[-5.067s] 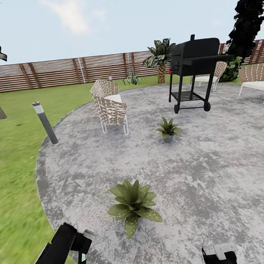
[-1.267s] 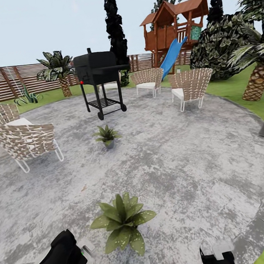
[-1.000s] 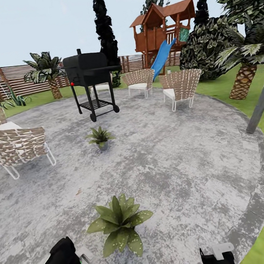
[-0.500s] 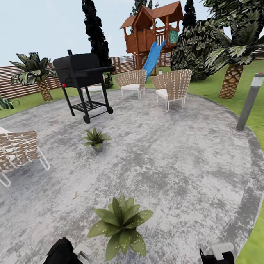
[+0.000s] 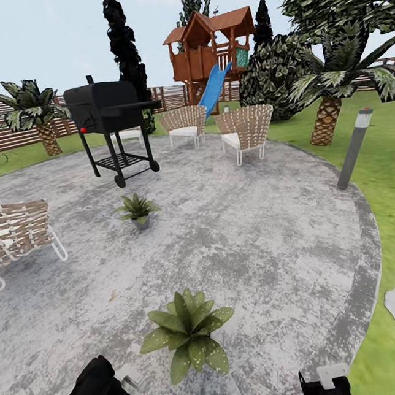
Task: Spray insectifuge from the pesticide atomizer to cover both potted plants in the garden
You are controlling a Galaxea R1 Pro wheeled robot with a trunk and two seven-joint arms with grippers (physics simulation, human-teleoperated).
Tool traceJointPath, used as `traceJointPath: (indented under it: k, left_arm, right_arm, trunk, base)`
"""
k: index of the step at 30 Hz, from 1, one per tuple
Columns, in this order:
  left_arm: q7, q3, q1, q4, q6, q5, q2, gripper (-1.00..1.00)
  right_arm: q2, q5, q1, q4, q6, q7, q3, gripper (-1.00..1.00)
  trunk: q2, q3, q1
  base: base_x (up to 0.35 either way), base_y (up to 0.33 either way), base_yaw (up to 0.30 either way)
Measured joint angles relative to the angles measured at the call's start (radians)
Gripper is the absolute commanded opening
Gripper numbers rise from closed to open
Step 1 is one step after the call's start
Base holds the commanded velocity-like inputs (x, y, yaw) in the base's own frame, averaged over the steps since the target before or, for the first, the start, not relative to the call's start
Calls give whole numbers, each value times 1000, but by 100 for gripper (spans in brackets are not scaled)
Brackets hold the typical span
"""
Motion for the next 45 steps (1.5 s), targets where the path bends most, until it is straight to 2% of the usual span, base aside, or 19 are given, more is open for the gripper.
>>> traceJointPath:
  k: [7,13,18,24,27,29,32,35,38,43,45]
  left_arm:
    - [-5,-2,-1,-2,-3,-1,10,-100]
    - [-5,-1,0,-1,-1,1,7,-100]
    - [-10,-1,0,-1,1,1,7,-100]
    - [-10,-1,0,8,-2,1,9,-100]
    - [-10,-1,1,11,-4,-1,20,-100]
    - [-12,0,1,11,-10,0,40,-100]
    - [-26,1,1,11,-37,4,47,-100]
    - [-98,-3,-7,7,-51,-4,49,-100]
    - [-138,-5,-14,2,-54,-13,52,-100]
    - [-143,-6,-12,2,-56,-19,60,-100]
    - [-144,-5,-7,7,-58,-21,83,-100]
  right_arm:
    - [0,0,0,0,0,0,0,100]
    - [0,0,0,0,0,0,0,100]
    - [0,0,0,-1,0,0,0,100]
    - [0,0,0,-1,0,-1,0,100]
    - [0,0,0,0,0,-1,0,100]
    - [0,0,0,-1,0,-2,0,100]
    - [0,0,0,0,0,-2,0,100]
    - [0,0,0,-1,0,-1,0,100]
    - [0,0,0,-1,0,-2,0,100]
    - [0,0,0,0,0,-1,0,100]
    - [0,0,0,0,0,-1,0,100]
  trunk:
    - [0,0,0]
    - [0,0,0]
    - [0,0,0]
    - [0,0,0]
    - [0,0,0]
    - [0,0,0]
    - [0,0,0]
    - [0,0,0]
    - [0,0,0]
    - [0,0,0]
    - [0,0,0]
  base:
    - [-39,9,-10]
    - [-179,184,-221]
    - [33,279,-261]
    - [12,41,-144]
    - [1,3,-13]
    - [0,1,-3]
    - [0,0,0]
    - [0,0,0]
    - [0,0,0]
    - [0,0,0]
    - [0,0,0]
